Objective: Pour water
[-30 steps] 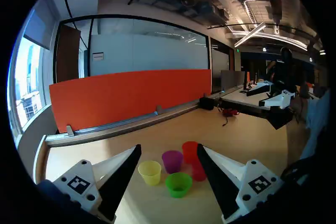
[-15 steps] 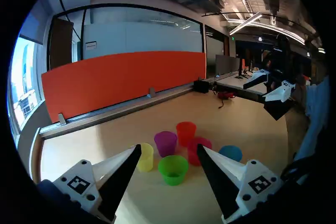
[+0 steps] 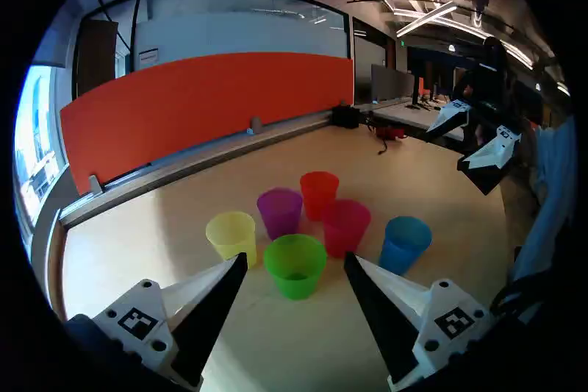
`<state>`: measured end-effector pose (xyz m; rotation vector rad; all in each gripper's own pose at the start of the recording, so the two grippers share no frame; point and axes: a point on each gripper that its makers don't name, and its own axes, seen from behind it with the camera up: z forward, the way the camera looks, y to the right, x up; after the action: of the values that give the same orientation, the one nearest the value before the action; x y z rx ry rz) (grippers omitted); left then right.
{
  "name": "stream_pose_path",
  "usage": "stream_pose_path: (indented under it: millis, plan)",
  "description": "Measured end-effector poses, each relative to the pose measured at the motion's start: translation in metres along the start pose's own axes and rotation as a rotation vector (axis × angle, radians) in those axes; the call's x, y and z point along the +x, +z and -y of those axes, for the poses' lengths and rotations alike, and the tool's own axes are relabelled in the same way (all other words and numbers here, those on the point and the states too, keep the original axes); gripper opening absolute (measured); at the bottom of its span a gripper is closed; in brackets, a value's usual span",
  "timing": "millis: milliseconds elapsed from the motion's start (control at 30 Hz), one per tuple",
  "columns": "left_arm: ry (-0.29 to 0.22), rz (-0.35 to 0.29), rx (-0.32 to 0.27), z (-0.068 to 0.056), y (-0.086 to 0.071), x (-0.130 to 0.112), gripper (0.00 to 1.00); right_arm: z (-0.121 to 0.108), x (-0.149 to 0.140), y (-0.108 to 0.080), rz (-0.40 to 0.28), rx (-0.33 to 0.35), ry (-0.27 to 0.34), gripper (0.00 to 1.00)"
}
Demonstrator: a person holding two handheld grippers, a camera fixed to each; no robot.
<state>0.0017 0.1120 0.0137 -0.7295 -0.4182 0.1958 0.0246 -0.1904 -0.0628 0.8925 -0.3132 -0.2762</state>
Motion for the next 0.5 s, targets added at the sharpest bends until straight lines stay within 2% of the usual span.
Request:
stream_pose_path:
  millis: [200, 500]
  plan:
    - [0.023, 0.082, -0.017, -0.002, 0.01, -0.023, 0.98, 0.01, -0.016, 0.011, 0.029, 0.031, -0.007, 0.99]
    - [0.046, 0.172, -0.031, 0.004, 0.028, -0.045, 0.98, 0.022, -0.035, 0.027, 0.066, 0.065, -0.022, 0.99]
